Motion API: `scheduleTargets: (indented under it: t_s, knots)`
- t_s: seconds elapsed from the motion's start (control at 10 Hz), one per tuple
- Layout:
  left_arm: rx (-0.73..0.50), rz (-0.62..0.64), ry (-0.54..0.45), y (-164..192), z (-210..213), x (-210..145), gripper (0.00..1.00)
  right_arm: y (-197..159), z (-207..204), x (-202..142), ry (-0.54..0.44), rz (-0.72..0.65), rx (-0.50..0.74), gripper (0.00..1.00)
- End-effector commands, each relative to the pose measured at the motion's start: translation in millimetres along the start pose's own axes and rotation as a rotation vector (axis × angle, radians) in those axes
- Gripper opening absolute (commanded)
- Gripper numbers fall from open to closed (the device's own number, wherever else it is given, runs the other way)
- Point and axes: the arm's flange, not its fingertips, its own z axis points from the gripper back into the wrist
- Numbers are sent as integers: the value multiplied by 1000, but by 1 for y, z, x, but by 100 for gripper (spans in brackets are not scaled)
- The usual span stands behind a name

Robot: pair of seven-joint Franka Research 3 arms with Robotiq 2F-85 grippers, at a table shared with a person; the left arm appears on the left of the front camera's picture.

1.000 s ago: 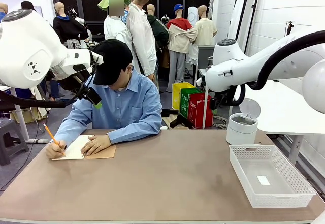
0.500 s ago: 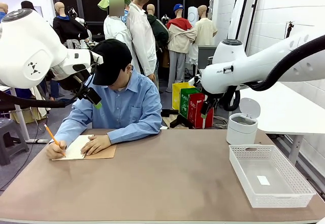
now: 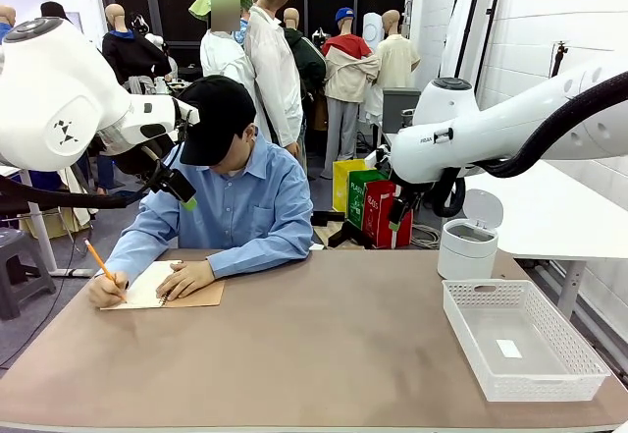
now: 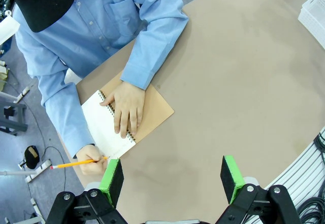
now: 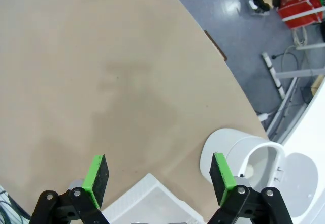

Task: Sort the paper based on its condition.
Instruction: If a person hands you a paper, place it in the Organizing basket , and if it's crumpled, put it in the Trash can.

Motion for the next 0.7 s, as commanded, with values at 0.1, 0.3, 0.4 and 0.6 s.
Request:
scheduleTargets:
  t_s: [0.1, 0.3, 0.4, 0.6]
  knots:
    - [-3, -5, -3, 1, 1, 0, 100, 16, 12, 5, -14, -56, 38, 100]
    - [-3, -5, -3, 1, 1, 0, 100, 47, 38, 5, -55, -89, 77, 100]
    - [-3, -5, -3, 1, 1, 0, 100, 60, 51, 4, -100, -97, 110, 100]
    - [-3, -5, -3, 1, 1, 0, 100, 80, 66, 1, -165, -80, 166, 100]
